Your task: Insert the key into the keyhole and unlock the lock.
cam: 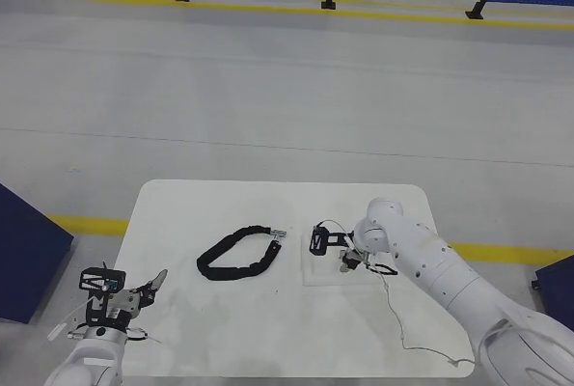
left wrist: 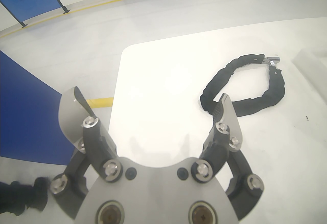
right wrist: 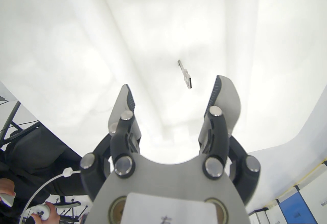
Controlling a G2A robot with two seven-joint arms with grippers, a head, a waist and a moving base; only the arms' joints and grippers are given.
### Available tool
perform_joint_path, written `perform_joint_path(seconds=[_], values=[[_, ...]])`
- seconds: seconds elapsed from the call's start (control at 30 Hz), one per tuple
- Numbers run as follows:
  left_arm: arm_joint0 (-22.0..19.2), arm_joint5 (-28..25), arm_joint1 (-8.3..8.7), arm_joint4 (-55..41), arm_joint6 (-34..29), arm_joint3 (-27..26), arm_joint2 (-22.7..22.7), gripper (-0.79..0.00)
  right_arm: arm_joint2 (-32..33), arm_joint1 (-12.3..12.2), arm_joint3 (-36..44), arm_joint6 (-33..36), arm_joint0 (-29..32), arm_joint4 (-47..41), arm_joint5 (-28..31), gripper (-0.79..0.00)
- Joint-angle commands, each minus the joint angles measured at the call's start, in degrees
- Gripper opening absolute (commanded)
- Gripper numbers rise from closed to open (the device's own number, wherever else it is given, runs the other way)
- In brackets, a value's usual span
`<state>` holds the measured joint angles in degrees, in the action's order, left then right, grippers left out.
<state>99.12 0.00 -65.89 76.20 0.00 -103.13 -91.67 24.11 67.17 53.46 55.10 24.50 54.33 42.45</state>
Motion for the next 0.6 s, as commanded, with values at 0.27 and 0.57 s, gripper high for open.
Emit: perform_joint_path(seconds=[0.27, 0.57], values=[[0.0, 0.0, 0.00, 0.0, 0.0, 0.0, 0.0, 0.000, -0.3, 2.1, -5.3, -3.9, -0.8, 1.5, -1.5, -0.437], [0.0, 0.0, 0.00, 0.0, 0.0, 0.0, 0.0, 0.000, -0.9, 3.6, -8.6, -5.3, -0.9, 2.2, 0.5, -0.505]])
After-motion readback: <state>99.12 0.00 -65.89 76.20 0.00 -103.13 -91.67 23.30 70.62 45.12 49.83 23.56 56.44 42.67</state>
